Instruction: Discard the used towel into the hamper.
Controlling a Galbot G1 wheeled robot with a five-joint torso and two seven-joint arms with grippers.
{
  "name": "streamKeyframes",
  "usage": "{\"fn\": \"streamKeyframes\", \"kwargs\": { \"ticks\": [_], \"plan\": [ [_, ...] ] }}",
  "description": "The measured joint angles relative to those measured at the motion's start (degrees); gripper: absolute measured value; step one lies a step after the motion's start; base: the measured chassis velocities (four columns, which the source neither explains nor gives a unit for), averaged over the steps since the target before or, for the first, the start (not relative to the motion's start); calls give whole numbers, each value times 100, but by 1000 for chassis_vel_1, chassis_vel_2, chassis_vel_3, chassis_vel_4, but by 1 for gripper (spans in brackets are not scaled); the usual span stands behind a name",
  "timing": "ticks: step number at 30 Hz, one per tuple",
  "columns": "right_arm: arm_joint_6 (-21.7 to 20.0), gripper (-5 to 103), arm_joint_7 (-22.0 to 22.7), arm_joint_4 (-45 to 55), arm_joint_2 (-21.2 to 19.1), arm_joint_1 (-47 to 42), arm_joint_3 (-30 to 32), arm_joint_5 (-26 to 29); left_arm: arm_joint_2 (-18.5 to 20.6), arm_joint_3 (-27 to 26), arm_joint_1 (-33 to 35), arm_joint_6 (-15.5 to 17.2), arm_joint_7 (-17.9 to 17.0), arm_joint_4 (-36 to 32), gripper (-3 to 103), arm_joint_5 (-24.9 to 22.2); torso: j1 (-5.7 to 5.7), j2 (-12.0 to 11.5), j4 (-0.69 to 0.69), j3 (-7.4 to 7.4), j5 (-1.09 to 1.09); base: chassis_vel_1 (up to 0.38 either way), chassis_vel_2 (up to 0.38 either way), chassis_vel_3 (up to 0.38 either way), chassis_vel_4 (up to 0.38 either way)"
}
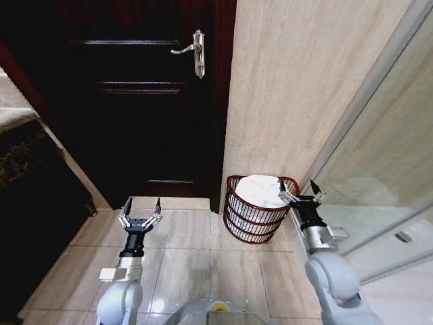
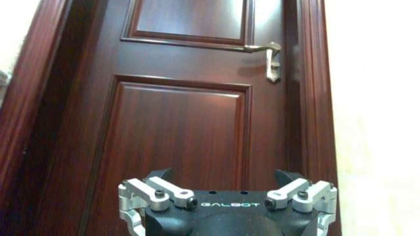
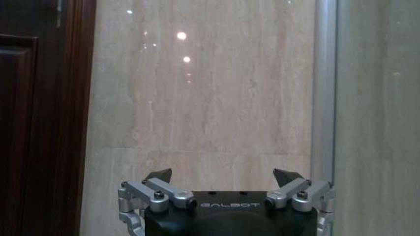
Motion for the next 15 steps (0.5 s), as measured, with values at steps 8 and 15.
{"fn": "streamKeyframes", "kwargs": {
  "ticks": [8, 15],
  "plan": [
    [-16, 100, -1, 118, 53, -200, 190, 56, 21, 11, -15, 21, 60, -40, 100, 24, 0, 0, 0, 1, 0, 29, -27, -22, 28],
    [-35, 100, 19, 91, 112, -116, 66, -34, 127, -50, -92, 98, -15, -12, 100, -75, 0, 0, 0, 0, 1, 133, -143, -122, 121]
  ]
}}
